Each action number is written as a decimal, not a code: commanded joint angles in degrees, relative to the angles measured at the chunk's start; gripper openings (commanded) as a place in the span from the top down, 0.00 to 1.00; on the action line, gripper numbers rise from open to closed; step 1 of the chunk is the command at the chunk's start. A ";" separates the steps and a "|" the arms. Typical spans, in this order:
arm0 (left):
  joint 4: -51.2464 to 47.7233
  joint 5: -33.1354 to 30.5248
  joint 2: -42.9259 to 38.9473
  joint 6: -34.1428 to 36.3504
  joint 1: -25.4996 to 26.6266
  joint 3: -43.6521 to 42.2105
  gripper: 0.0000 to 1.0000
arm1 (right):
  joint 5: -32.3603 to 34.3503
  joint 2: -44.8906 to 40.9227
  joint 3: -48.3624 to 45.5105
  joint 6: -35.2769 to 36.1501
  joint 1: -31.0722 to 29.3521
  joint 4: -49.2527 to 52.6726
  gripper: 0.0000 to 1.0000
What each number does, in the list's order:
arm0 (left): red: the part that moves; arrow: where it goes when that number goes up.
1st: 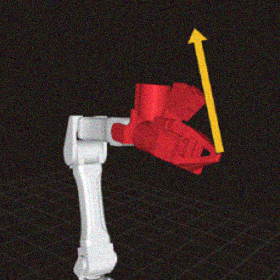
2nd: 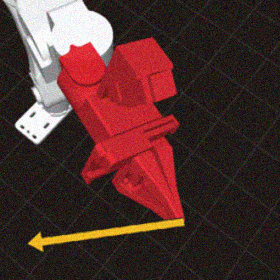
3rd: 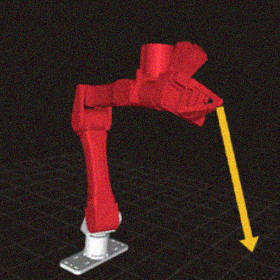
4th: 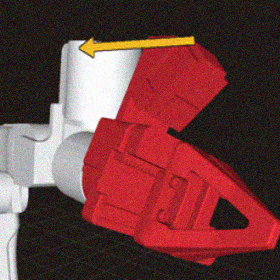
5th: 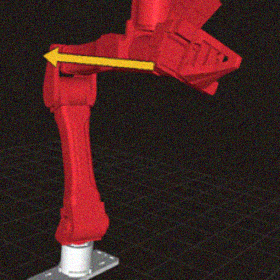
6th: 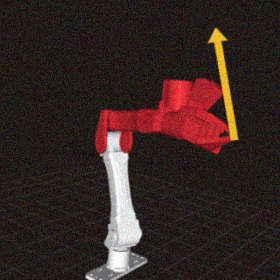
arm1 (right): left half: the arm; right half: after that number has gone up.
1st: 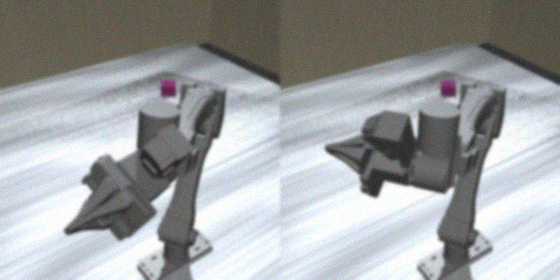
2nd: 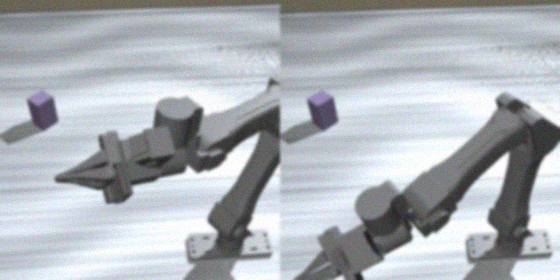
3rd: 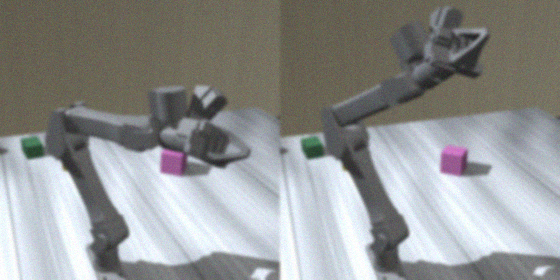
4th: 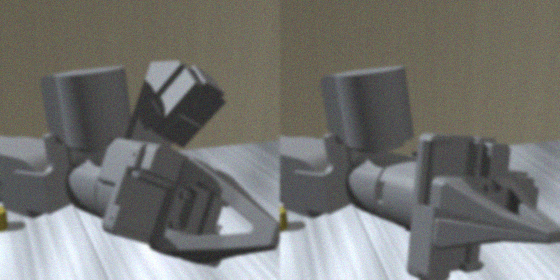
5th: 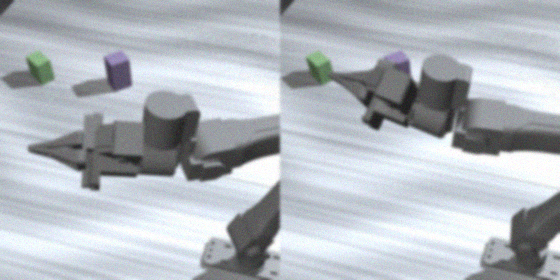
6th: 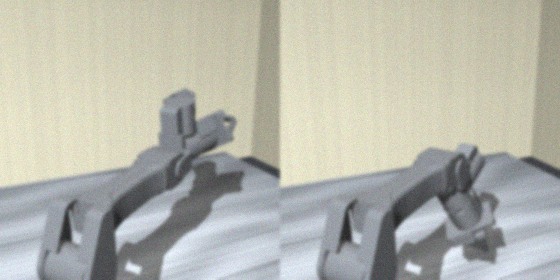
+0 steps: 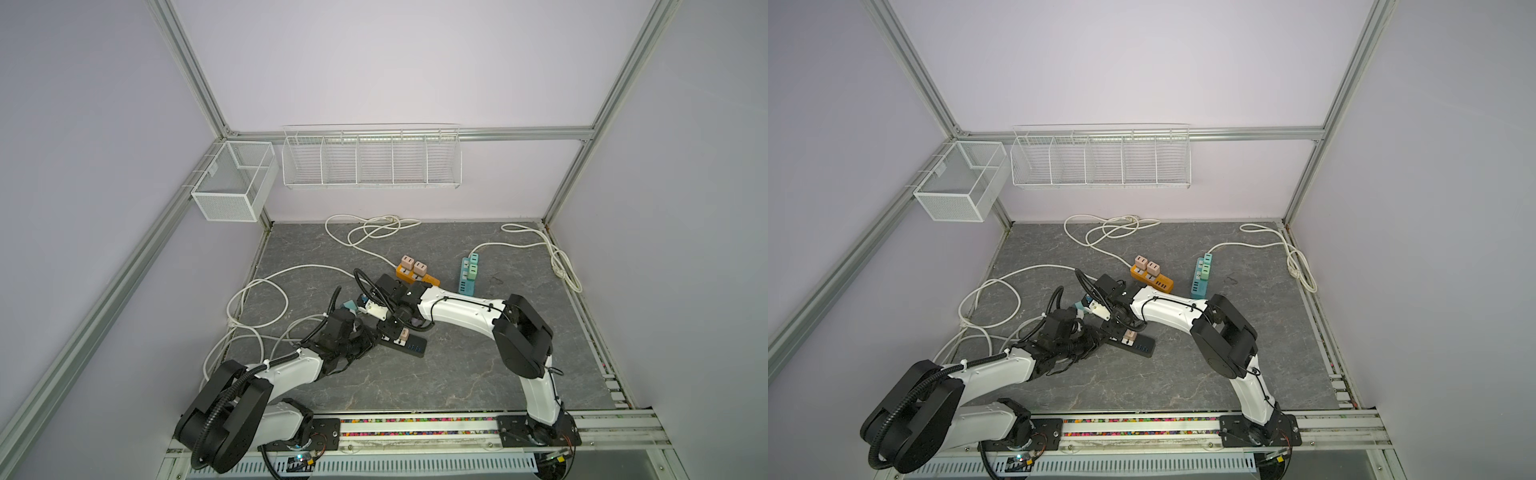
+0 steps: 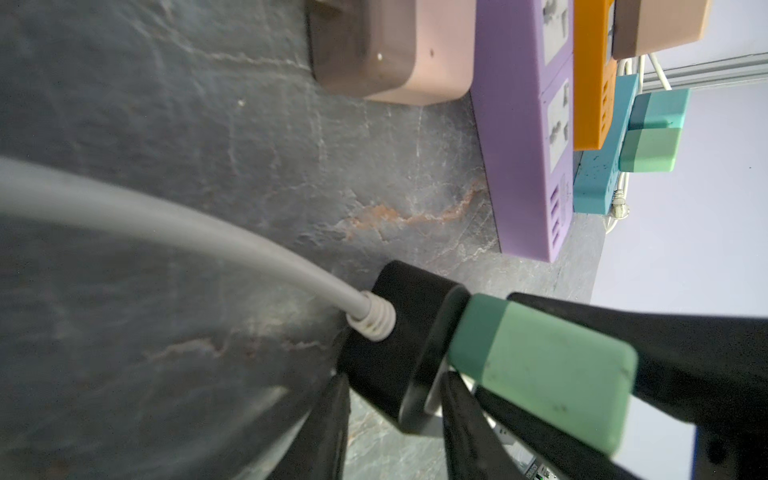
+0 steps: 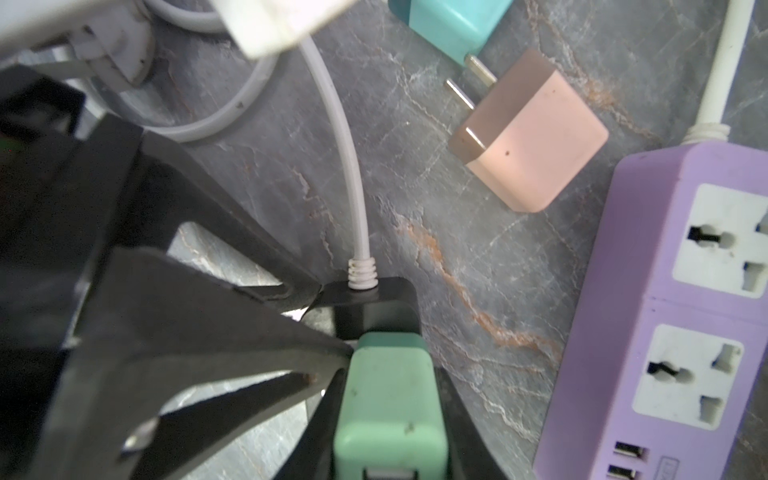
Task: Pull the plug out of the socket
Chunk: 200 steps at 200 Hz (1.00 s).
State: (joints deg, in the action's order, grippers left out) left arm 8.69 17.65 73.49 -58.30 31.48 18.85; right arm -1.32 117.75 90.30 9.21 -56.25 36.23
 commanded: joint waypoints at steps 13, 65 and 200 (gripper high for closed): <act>-10.07 -4.67 4.07 -0.72 0.16 -3.06 0.64 | -1.67 -3.09 0.53 0.20 -0.46 1.35 0.82; -9.04 -4.90 4.38 -1.21 0.16 -3.73 0.66 | -1.66 -2.51 1.97 0.55 0.83 2.98 0.82; -8.96 -4.47 5.76 -0.76 0.24 -3.10 0.70 | -3.30 -3.92 3.36 -0.23 1.09 4.21 0.84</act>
State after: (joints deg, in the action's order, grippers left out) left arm 12.05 17.63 75.46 -59.33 31.53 18.76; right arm -2.28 117.60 93.08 9.34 -54.96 40.27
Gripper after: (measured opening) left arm 0.298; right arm 0.304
